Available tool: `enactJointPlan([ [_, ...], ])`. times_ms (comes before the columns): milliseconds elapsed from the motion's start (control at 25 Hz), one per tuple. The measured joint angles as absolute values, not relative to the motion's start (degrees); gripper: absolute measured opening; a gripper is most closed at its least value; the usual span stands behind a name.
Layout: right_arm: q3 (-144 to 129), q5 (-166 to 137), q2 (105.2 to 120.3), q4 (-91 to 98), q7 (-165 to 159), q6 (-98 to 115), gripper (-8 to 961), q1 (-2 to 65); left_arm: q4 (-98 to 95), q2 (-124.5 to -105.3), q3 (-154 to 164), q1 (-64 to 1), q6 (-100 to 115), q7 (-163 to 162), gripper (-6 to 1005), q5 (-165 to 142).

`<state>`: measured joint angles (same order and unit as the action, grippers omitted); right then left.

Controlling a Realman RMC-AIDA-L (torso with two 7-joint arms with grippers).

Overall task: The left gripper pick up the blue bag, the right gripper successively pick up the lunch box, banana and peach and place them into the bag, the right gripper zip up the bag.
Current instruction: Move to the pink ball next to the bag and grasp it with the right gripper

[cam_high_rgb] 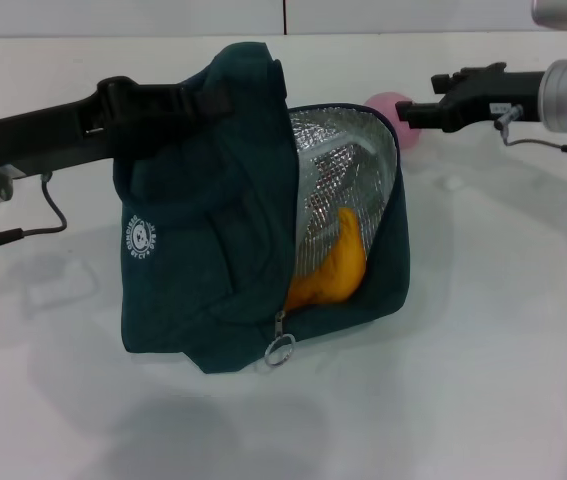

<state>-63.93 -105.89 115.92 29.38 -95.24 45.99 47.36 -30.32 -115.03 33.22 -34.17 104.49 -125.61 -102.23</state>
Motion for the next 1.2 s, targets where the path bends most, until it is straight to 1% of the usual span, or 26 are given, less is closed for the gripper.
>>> enactJointPlan([
  [440, -63.98, -93.6, 116.15, 19.44, -82.59, 40.6, 663, 49.51, -30.3, -115.21, 33.23, -34.46, 104.5, -125.5, 47, -102.23],
  [1040, -63.98, -92.58, 116.2, 17.02, -80.69, 39.73, 664, 49.6, -30.23, -115.31, 33.22, -34.54, 104.48, -125.19, 47, -102.31],
  [1200, -65.22, -90.05, 116.19, 15.69, -78.44, 40.0, 650, 50.18, -30.23, -115.31, 33.22, -34.73, 104.36, -125.08, 47, -102.31],
])
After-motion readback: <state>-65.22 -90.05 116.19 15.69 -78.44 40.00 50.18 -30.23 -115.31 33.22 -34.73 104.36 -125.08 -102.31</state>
